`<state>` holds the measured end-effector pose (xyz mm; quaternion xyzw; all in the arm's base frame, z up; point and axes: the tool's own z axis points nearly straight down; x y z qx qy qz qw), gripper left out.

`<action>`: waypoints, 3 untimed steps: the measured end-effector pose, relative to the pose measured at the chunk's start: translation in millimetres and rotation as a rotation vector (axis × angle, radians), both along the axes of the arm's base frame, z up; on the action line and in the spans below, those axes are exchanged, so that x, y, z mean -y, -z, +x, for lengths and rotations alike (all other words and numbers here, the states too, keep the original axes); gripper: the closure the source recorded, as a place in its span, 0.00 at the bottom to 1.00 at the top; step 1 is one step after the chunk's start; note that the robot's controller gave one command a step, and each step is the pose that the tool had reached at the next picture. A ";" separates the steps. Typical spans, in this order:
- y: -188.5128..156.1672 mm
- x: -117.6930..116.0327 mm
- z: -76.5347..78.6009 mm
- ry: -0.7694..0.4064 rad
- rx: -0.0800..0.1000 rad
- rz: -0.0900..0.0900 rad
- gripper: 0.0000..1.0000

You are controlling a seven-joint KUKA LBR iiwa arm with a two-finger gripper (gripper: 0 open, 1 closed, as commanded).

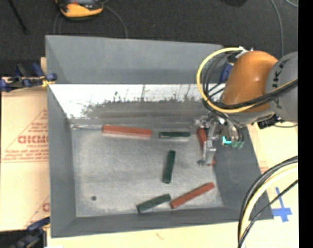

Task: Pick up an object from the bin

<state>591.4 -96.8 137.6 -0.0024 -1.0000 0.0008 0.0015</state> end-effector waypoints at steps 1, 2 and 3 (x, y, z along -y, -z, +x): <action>-4.1 -0.1 2.0 -0.002 0.007 -0.001 0.00; 21.9 -6.6 8.0 0.082 0.017 0.000 0.00; 53.8 -16.6 40.0 0.068 0.007 -0.001 0.00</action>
Offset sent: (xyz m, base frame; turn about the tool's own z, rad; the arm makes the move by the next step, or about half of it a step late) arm 0.0091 0.0190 -0.0667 0.1852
